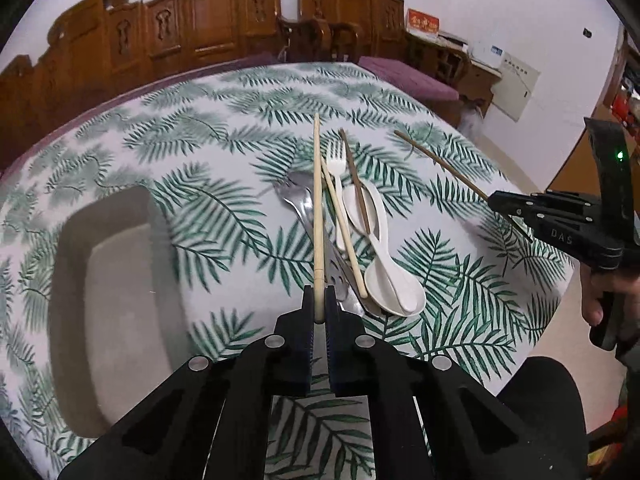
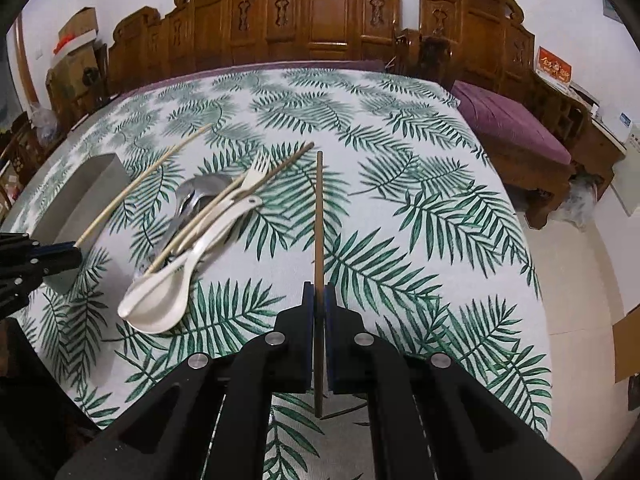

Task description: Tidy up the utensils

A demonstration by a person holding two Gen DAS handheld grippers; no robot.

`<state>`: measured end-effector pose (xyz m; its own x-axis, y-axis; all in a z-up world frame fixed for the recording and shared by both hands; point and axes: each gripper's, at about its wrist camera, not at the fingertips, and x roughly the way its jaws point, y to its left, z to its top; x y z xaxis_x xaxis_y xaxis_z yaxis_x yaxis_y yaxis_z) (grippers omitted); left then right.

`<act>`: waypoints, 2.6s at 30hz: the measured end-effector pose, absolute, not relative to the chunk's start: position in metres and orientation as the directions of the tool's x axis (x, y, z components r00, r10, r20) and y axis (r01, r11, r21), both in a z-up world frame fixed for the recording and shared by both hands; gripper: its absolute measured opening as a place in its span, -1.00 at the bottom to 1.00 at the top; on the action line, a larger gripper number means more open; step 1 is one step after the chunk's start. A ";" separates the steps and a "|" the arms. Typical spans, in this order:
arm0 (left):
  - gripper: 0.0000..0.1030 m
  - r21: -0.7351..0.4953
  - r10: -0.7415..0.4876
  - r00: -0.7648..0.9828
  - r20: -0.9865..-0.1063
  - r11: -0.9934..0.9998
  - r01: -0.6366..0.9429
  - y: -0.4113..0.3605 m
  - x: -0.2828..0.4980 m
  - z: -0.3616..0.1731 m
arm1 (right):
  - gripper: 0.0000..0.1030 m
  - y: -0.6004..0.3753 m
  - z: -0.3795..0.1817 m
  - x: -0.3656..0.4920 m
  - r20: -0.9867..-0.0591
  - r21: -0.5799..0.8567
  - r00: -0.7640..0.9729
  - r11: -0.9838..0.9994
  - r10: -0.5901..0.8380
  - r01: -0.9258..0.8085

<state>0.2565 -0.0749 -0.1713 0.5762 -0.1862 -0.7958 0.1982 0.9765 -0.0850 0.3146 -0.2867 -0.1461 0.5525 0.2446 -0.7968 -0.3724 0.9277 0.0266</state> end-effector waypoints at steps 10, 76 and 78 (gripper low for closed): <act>-0.92 -0.077 -0.158 0.629 -0.761 0.985 0.155 -0.040 0.231 -0.140 | -0.89 -0.260 -0.114 0.295 -0.752 0.038 0.578 0.896 0.318 -0.443; -0.61 -0.164 -0.043 0.741 -0.671 0.982 -0.092 0.116 0.165 -0.138 | -0.86 0.022 -0.146 0.275 -0.811 0.251 0.277 0.734 0.515 -0.631; -0.58 -0.164 -0.044 0.741 -0.670 0.982 -0.090 0.115 0.166 -0.138 | -0.86 0.020 -0.143 0.274 -0.801 0.258 0.280 0.728 0.528 -0.635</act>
<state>0.1658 0.1151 -0.1376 0.7410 -0.0443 -0.6701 -0.0899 0.9823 -0.1644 0.2742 0.0199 -0.1430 0.2804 0.5284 -0.8014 -0.6351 0.7281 0.2579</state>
